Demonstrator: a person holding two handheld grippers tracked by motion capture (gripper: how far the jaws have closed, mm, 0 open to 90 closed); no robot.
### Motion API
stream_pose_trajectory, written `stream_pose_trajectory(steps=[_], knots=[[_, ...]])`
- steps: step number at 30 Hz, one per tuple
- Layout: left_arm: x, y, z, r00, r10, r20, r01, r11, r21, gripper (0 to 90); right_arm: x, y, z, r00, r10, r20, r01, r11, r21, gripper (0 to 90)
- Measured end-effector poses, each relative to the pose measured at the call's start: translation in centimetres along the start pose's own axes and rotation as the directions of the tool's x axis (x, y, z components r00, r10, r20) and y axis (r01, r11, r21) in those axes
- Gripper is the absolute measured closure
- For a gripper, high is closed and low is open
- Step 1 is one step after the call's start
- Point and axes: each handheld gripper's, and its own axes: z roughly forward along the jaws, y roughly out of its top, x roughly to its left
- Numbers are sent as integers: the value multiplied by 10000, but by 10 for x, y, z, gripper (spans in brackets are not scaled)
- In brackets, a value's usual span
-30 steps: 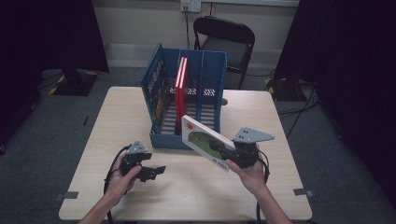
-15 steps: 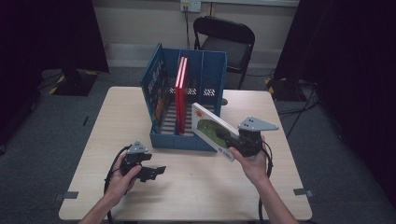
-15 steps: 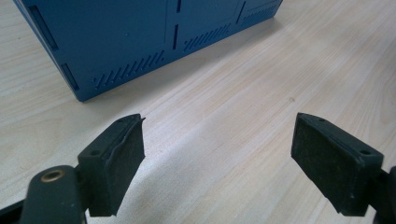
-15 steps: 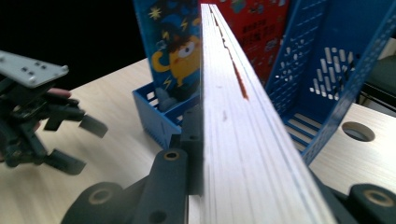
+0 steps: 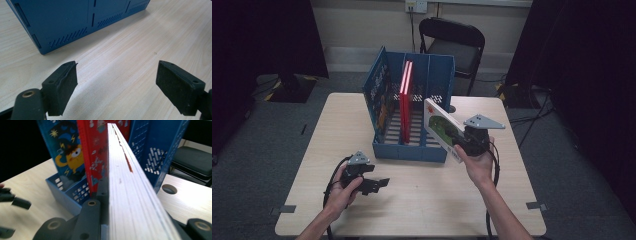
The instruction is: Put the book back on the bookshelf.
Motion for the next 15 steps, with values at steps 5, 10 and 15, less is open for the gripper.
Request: stream_pose_trajectory(steps=[5,10,15], knots=[[0,0,0,10000,-18,-7,18,10000,-6,172,0,3,6,9985,86,538,-87,10000,22,766],[0,0,-1,9997,177,154,-176,9998,-109,171,1,5,16,9935,252,1111,-262,9996,78,766],[0,0,0,9998,128,147,-127,9999,-51,171,1,7,24,9889,417,1426,-439,9990,122,766]])
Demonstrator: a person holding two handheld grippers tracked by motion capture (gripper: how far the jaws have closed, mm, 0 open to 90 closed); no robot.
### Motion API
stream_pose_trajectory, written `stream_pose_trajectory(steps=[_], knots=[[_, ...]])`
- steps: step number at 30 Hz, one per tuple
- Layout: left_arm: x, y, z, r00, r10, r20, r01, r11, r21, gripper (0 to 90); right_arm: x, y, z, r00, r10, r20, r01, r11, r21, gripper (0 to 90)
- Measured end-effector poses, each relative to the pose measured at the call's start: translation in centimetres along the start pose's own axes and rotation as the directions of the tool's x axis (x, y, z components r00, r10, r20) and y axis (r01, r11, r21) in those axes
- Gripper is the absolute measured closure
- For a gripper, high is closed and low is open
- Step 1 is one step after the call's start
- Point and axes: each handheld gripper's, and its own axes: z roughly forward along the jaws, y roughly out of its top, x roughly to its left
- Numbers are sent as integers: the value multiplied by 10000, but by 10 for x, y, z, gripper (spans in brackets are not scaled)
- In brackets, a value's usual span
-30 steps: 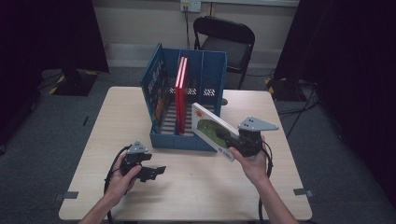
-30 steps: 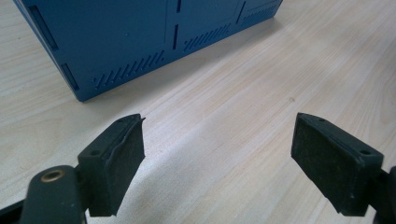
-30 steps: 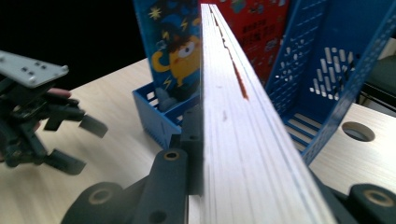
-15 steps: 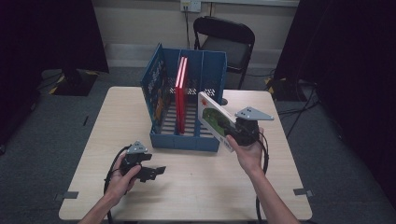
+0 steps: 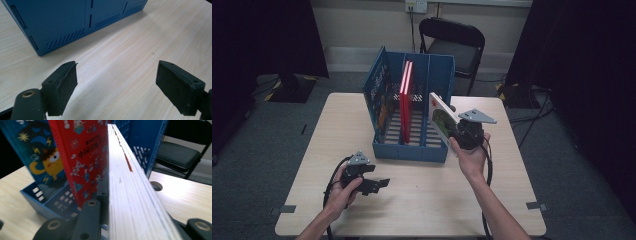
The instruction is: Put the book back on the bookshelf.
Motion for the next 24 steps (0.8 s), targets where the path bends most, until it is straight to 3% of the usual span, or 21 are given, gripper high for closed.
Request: stream_pose_trajectory(steps=[13,24], knots=[[0,0,-1,9999,0,-101,0,10000,-17,176,5,12,37,9945,406,969,-436,9986,287,766],[0,0,-1,9997,72,-214,-71,10000,60,179,5,18,65,9885,640,1371,-712,9963,482,766]])
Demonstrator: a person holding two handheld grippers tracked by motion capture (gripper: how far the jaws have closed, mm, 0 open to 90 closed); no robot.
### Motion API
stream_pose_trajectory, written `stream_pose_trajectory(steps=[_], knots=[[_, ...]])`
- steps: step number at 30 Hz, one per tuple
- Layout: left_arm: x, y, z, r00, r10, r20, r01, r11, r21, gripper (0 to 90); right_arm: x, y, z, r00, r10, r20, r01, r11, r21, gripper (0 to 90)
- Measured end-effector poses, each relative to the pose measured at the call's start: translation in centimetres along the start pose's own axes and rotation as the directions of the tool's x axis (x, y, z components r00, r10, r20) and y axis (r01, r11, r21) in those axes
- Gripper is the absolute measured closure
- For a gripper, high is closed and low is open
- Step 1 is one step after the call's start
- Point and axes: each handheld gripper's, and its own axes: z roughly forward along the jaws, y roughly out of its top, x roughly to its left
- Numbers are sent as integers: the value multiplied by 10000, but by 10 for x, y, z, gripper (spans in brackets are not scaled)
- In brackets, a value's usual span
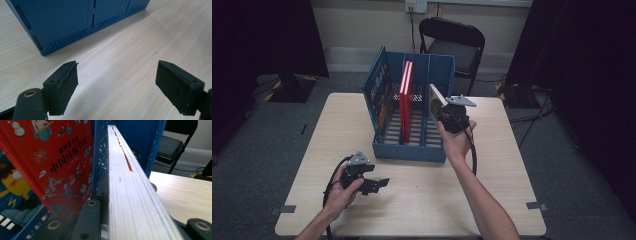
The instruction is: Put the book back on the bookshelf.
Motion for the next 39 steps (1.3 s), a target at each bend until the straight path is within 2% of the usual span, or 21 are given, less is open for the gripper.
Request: stream_pose_trajectory(steps=[10,19,29,31,36,38,39], knots=[[1,-1,-1,10000,-49,7,49,10000,-22,179,3,-2,22,9995,103,311,-111,9996,255,766],[1,-1,0,10000,-77,15,77,10000,-53,179,4,-24,41,9992,251,304,-268,9979,582,766],[1,-1,0,10000,-35,50,35,10000,-29,179,4,-45,48,9996,97,251,-118,9963,852,765],[1,-1,0,10000,-57,51,57,10000,-35,179,3,-47,47,9998,-24,222,8,9975,705,765],[2,-1,0,9999,-97,37,98,9999,-63,179,2,-50,44,10000,-3,64,-2,9965,839,761],[2,-1,0,9999,-89,47,89,9999,-58,179,3,-52,44,9999,-82,62,76,9961,882,760],[1,-1,0,10000,-75,29,76,10000,-36,179,3,-54,42,9996,-263,33,258,9944,1030,757]])
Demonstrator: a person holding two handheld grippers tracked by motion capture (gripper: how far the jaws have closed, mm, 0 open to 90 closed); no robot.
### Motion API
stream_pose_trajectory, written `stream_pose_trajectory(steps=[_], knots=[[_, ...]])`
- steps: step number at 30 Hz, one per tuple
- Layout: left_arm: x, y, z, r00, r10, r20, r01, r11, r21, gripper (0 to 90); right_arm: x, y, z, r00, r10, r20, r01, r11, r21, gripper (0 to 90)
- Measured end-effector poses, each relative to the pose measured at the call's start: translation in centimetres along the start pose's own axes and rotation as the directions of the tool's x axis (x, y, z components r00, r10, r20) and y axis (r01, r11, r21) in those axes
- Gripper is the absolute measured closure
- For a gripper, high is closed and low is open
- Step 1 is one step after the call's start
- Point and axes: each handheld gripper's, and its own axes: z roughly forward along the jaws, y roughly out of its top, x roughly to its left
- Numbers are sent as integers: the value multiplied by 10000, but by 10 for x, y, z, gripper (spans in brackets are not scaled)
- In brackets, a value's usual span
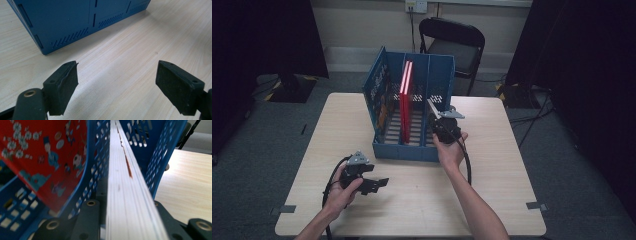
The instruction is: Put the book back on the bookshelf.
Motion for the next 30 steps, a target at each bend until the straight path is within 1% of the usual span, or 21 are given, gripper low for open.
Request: stream_pose_trajectory(steps=[1,2,5,8,10,12,14,19,20,21,22,23,26,29,30], knots=[[0,0,0,10000,0,0,0,10000,0,179,0,0,0,10000,0,0,0,10000,0,757],[0,0,0,10000,5,11,-5,10000,4,179,0,-3,-2,9999,-97,-42,97,9999,99,755],[0,0,0,10000,18,19,-18,10000,9,179,0,-6,-4,9999,-111,-116,112,9999,83,751],[0,0,0,10000,16,27,-16,10000,50,179,0,-12,-6,9995,-293,-143,294,9995,78,745],[0,0,0,10000,2,23,-3,10000,43,179,-1,-15,-7,9992,-271,-303,275,9996,108,741],[0,0,1,10000,-31,29,31,10000,48,179,-2,-19,-9,9990,-258,-366,264,9995,145,737],[0,0,1,10000,-39,41,39,10000,54,179,-5,-21,-10,9983,-168,-554,172,9998,67,730],[-1,0,1,10000,-30,30,30,10000,83,180,-5,-22,-16,9978,-319,-577,318,9995,-24,719],[0,0,1,10000,-41,30,41,10000,76,180,-7,-23,-20,9969,-199,-758,192,9998,-101,708],[0,0,1,10000,-46,21,45,10000,73,180,-7,-23,-20,9969,-199,-758,192,9998,-101,708],[0,0,1,10000,-80,21,80,10000,49,180,-9,-25,-25,9960,-268,-854,258,9996,-129,700],[0,0,1,10000,-99,9,99,9999,61,180,-9,-25,-25,9960,-268,-854,258,9996,-129,700],[0,0,1,9999,-109,-37,109,9999,97,183,-9,-29,-34,9953,-273,-929,253,9994,-223,696],[0,0,2,9999,-82,-64,83,9999,100,183,-11,-33,-41,9946,-125,-1027,94,9995,-302,693],[-1,0,2,10000,-68,-28,68,9999,87,183,-10,-35,-43,9947,-152,-1012,122,9995,-299,698]])
